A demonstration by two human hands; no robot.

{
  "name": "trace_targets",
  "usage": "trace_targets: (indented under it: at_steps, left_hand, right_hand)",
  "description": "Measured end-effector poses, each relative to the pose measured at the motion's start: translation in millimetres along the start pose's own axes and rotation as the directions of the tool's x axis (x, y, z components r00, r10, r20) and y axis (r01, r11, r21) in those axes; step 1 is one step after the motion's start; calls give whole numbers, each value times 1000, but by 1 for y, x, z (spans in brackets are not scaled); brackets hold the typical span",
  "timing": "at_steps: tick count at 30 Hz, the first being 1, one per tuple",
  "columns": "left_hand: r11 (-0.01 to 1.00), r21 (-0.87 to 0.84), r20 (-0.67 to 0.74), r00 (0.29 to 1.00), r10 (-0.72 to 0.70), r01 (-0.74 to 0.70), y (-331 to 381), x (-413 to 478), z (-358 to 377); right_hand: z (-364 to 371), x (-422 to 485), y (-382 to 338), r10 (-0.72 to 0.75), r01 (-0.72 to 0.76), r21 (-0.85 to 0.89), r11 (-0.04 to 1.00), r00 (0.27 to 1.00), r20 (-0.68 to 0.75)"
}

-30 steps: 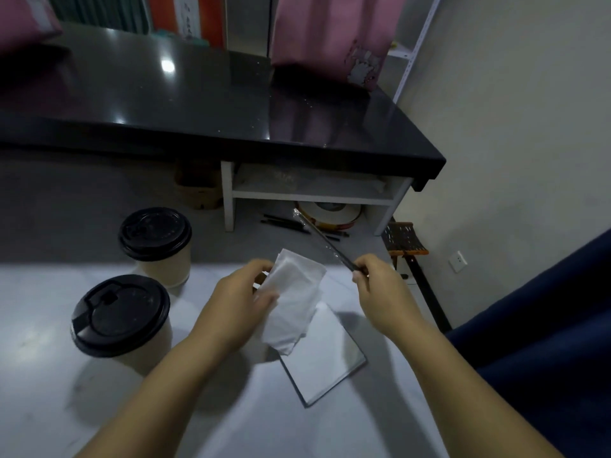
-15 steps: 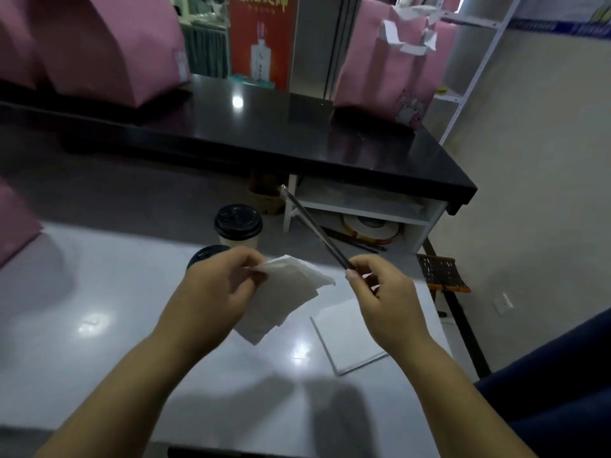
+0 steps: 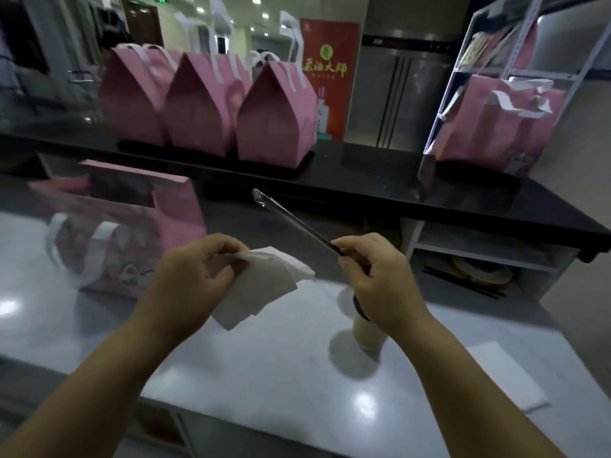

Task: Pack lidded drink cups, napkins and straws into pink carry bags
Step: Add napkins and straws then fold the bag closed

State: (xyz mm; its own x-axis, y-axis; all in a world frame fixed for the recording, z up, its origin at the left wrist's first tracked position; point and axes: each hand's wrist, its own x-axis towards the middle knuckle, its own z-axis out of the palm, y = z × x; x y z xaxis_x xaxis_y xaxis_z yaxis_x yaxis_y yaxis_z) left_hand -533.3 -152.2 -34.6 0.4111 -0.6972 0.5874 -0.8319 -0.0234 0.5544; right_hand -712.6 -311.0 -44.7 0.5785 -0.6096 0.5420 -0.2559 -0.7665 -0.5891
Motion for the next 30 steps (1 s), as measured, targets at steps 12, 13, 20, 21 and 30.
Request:
trace_targets:
  at_steps: [12,13,20,21,30]
  left_hand:
    - [984,162,-166,981,96,-69,-113,43,-137]
    - [986,152,-193,976,95,-66,-121,50,-145]
    - [961,263,-238,960,151,-86,-182,105,-184]
    - [960,266,-228,962,148,-84,-191,113,-187]
    - [974,210,-161,979,122,-87,-263,162,-194]
  right_hand:
    - [126,85,-103,-96,95,-85,992,995,-2]
    - [134,95,-108,-107,107,-95,990,994,4]
    - [185,173,-136,-244,264,-299,917,964,102]
    - [193,184,-140,-243,279,-332,901,959,146]
    - [267,250,-169,-206,516,-530,672,819,536]
